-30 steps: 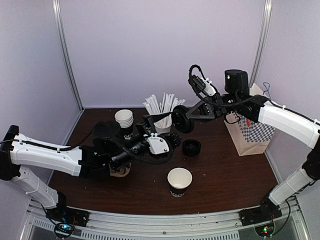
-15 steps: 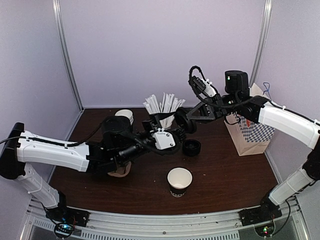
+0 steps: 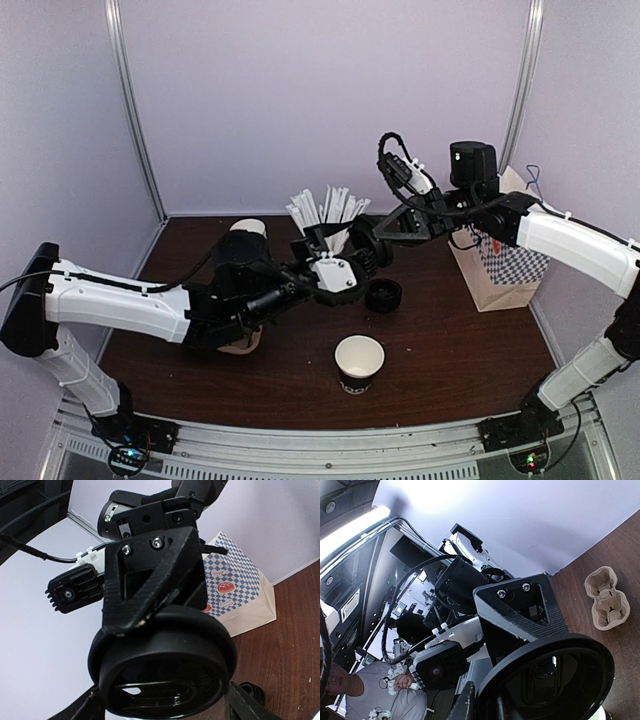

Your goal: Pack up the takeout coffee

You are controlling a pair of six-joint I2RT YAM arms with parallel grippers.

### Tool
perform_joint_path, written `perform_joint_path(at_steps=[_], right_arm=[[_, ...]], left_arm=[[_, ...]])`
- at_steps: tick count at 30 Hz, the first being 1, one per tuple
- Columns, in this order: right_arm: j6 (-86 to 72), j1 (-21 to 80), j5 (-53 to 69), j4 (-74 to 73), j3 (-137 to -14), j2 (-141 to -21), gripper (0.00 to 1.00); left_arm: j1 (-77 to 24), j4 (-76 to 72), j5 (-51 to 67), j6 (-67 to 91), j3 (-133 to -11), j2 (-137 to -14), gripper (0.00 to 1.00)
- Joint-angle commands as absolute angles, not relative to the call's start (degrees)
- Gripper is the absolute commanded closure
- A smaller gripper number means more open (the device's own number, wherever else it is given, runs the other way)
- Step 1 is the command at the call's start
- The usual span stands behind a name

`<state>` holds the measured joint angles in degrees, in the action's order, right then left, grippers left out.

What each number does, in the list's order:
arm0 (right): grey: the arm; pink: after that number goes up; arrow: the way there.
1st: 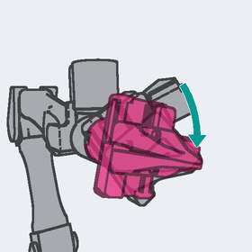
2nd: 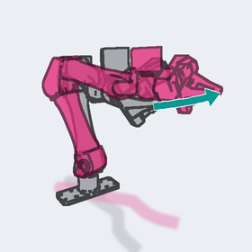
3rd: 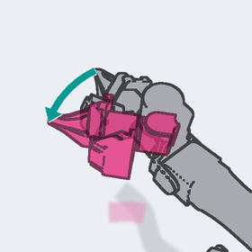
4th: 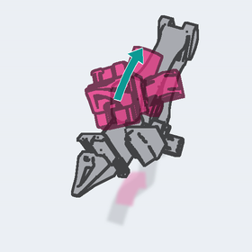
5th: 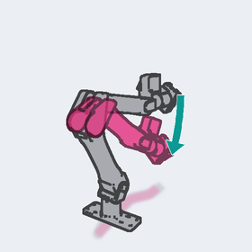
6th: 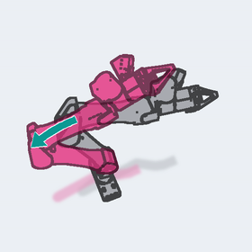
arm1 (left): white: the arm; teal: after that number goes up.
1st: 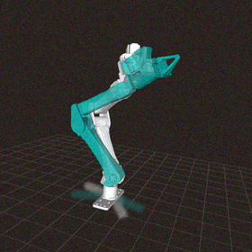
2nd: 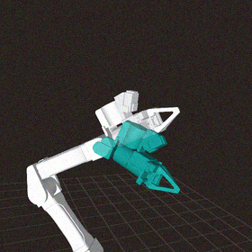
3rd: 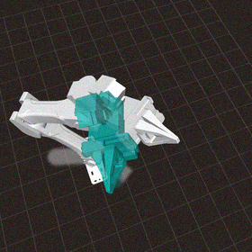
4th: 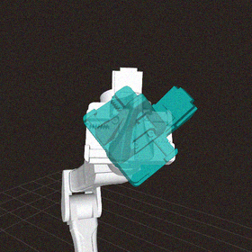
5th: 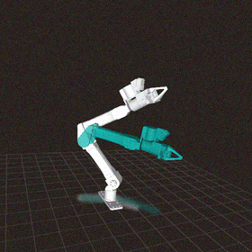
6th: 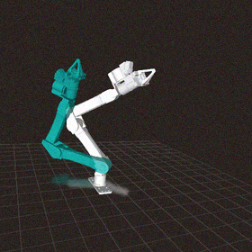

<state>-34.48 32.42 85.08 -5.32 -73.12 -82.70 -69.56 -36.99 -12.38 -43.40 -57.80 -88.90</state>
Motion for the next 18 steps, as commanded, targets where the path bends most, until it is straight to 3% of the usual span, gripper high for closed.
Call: perform_joint_path(at_steps=[1, 18], right_arm=[[-34.19, 32.21, 86.0, -3.5, -72.52, -81.57, 0.85], [-33.96, 32.16, 86.23, -3.16, -72.67, -82.89, 0.83]], left_arm=[[-69.14, -43.38, -14.76, -42.52, -59.48, -91.09, 0.19], [-69.16, -43.86, -14.36, -39.96, -58.79, -90.68, 0.27]])
